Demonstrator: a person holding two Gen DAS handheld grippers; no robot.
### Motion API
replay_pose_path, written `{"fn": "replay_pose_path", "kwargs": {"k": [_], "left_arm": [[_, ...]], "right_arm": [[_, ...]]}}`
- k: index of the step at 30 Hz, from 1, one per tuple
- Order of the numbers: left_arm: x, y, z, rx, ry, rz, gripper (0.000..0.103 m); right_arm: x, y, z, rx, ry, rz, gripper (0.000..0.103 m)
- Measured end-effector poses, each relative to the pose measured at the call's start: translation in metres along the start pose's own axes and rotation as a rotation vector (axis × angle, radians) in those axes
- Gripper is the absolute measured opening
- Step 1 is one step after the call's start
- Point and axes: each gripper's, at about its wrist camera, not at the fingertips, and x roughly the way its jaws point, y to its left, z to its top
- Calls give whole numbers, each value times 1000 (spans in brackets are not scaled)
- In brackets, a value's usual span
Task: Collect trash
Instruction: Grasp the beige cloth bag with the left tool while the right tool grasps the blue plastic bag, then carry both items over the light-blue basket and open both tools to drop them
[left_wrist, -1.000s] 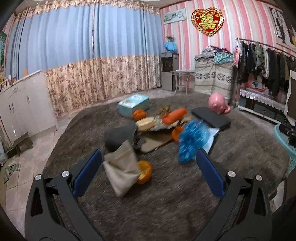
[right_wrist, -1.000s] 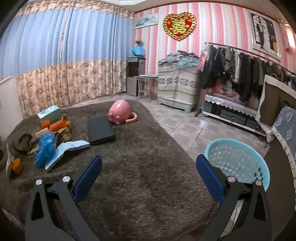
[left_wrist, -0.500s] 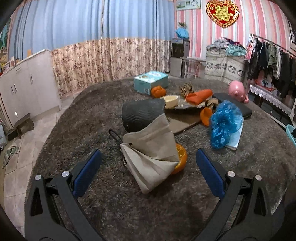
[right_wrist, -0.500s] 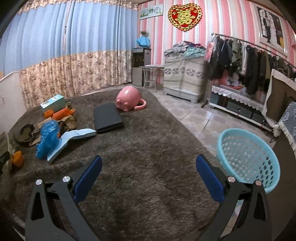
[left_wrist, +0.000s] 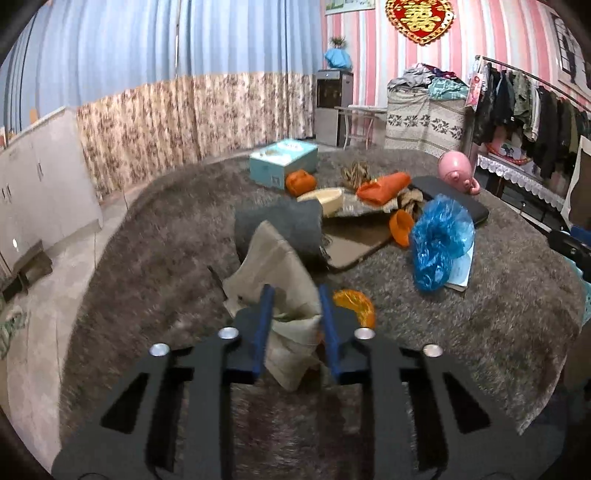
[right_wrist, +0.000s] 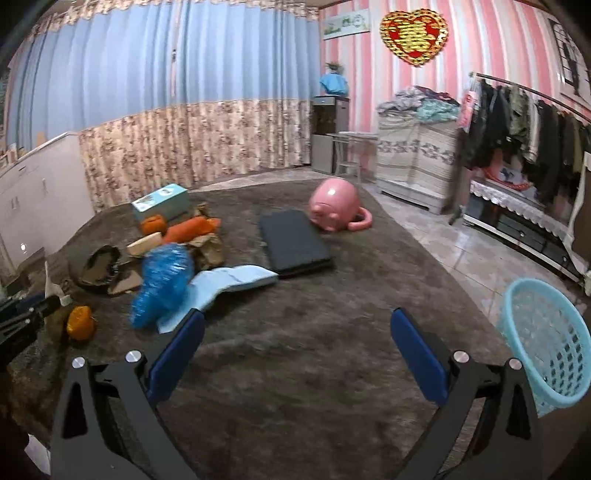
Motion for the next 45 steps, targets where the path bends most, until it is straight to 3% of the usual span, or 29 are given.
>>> {"fn": "replay_pose_path", "kwargs": {"k": [7,13,16,18,20,23,31,35,45], "left_arm": [[-15,25,19,-11,-50,12,10],[-19,44,31,-17,-74,44,9],[-22,50,37,-14,-84,58,9],[-23,51,40,-12,-89,59,9],[-22,49,45,-5,-92,64,8],[-29,43,54,4,-111,55,8],[-56,-12,89,70,-219,-27,8],[-60,-53,102,98,-247,-108,8],[-49,-197,112,197,-271,-358,8]], "right_arm": [[24,44,15,-67,6,79,97],[59,85,19,-120,89,140,87],[72,100,18,-144,121,167,72],[80,107,17,-167,150,182,46],[88,110,16,-172,176,212,31],[78,103,18,-149,152,244,23],[20,30,38,-53,23,185,21],[-12,-25,42,-2,-22,98,21],[-71,-179,28,148,-55,-156,21]]}}
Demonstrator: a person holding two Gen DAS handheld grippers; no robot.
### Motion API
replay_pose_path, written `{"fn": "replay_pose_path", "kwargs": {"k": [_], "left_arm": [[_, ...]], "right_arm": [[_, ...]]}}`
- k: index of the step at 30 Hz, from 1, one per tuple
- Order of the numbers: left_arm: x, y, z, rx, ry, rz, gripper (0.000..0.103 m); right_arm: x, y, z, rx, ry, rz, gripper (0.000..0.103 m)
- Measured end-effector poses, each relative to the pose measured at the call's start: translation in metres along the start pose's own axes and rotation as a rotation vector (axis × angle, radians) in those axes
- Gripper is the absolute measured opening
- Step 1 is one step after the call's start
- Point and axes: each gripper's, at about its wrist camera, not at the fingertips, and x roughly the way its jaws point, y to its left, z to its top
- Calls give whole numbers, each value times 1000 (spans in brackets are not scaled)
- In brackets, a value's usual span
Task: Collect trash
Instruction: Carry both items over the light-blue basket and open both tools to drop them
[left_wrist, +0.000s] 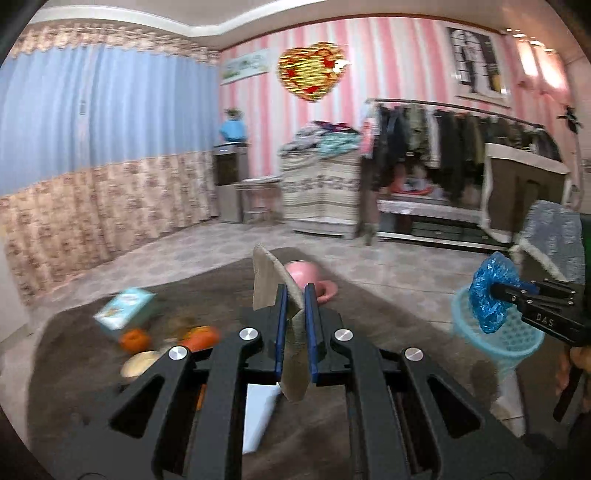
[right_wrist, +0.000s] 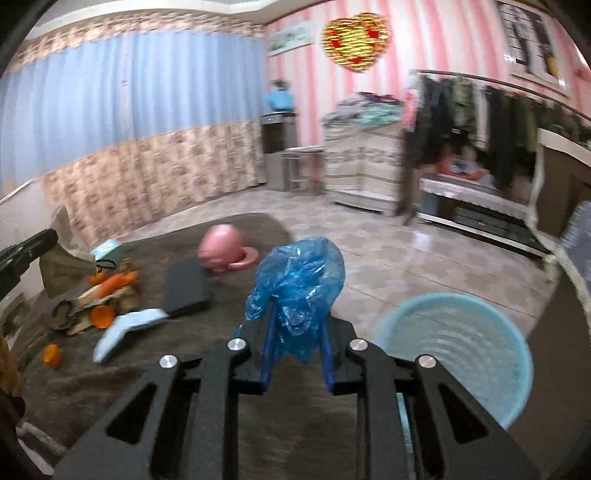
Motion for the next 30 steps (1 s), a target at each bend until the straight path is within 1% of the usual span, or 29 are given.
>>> {"fn": "replay_pose_path", "kwargs": {"k": [2,5,6,9,12,14,21,23,30], "left_arm": [[13,-23,1,10,3,-46,8],[33,-63,1,45,9,-109,8],[39,-77,0,59,10,-131,8],[58,-111,2,73,17,-214,8],[75,-138,4,86,22,-271,8],[87,-152,3,90,36,-309,8],[131,-210,-5,115,94,-457,8],[140,-224,-8,124,106,-484,8],[168,-276,-17,193,125,-527,9]], "right_arm": [[-3,-31,-3,20,1,-67,21],[-7,-63,-8,43,1,-140,21],[-9,-80,-12,61,1,-168,21],[-14,-108,-19,101,1,-219,21],[-15,-134,-24,143,5,-256,21],[-14,-145,-27,152,9,-282,21],[-5,-167,-39,169,32,-329,21],[-3,-174,-42,187,35,-338,21],[2,-198,-53,238,51,-364,21]]}}
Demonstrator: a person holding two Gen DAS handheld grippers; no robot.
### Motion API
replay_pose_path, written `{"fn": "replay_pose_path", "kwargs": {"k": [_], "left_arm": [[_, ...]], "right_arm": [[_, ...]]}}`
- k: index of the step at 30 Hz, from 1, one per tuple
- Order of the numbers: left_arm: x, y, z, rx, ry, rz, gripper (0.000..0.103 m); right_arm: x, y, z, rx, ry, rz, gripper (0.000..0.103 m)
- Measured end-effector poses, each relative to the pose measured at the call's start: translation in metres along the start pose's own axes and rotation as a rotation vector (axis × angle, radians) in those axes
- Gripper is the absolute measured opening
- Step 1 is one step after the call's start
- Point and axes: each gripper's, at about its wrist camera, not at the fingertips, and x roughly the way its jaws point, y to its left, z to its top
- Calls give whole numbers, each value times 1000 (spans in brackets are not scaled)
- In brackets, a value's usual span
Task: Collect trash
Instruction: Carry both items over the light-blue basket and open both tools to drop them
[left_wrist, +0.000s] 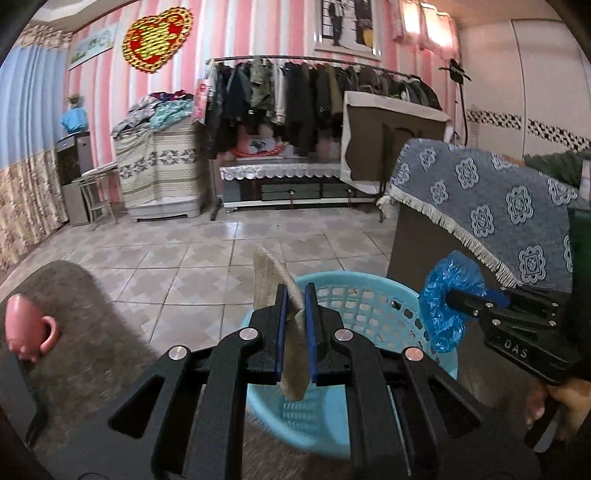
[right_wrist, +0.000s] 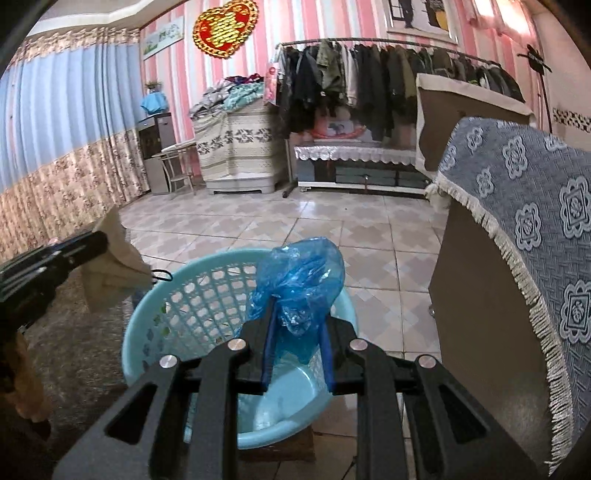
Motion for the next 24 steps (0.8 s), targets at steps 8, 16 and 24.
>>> {"fn": "replay_pose_path", "kwargs": {"k": [8,16,24], "left_arm": [[29,-8,9,23,6,55,55],[14,32,5,-46,-6,200,88],[-17,61,-5,-87,-12,302,95]], "right_arm": [[11,-8,-7,22,19,-13,21],[21,0,-8,27,21,-6,21],[40,18,-3,30,23,-1,26]]}}
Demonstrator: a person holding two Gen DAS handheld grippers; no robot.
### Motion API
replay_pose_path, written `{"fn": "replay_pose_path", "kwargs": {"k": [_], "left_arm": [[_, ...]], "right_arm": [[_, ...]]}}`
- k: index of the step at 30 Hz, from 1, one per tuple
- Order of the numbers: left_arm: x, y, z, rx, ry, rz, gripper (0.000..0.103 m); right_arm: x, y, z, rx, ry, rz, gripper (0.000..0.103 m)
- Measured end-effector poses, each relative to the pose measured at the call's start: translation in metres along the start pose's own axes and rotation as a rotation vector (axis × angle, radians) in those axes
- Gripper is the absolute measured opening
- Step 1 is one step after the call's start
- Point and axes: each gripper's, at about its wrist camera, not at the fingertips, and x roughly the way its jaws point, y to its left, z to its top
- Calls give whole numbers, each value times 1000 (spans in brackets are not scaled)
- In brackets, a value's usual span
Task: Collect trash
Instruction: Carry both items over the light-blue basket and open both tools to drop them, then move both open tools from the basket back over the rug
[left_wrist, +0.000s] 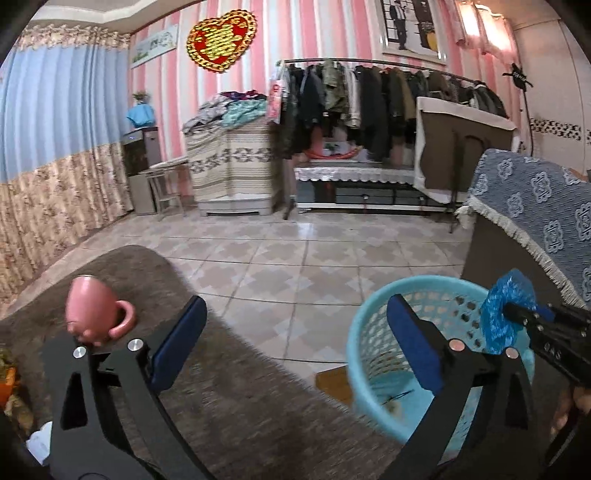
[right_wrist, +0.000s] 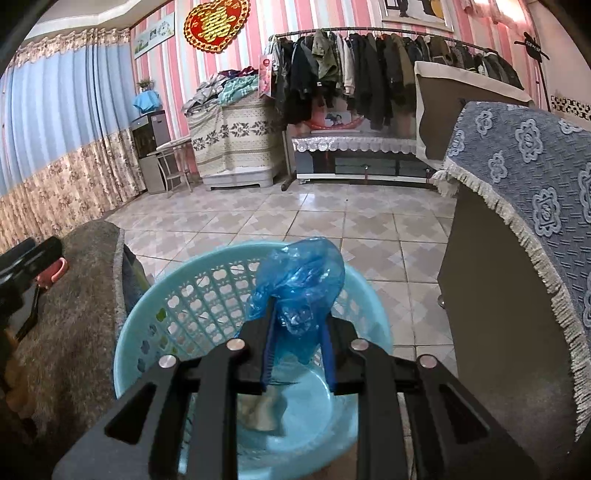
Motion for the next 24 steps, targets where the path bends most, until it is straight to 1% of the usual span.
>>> {"fn": "replay_pose_path", "kwargs": {"k": [1,2,3,5,7,8,9,11,12,20,24], "left_arm": [[-3,3,-1,-2,-1,6,96],[-7,8,-1,-6,-1,13,96],[-10,12,0,-13,-3,21,96],[-19,19,-1,-28,-4,29,97],[-27,26,-1,-38,-9,40,97],[-32,30,0,-41,-15,49,97],[-36,33,-1,-43,-19,57,97],[-43,39,0,-52,-27,70,97],[-45,42,0,-57,-29,74,97],[-73,67,-1,-87,-57,138,97],[-93,83,-5,-107,-66,164,97]], "right_arm": [[2,4,1,-3,1,1,33],[5,7,2,-7,2,0,51],[7,11,2,-13,1,-4,64],[10,17,4,-22,-3,-4,65],[10,21,6,-27,0,0,73],[6,23,8,-27,-11,0,83],[2,24,9,-27,-26,-4,91],[-7,26,11,-35,-61,-17,95],[-10,28,12,-43,-67,-25,96],[-27,44,16,-68,-83,-22,98],[-40,58,18,-74,-98,8,98]]}}
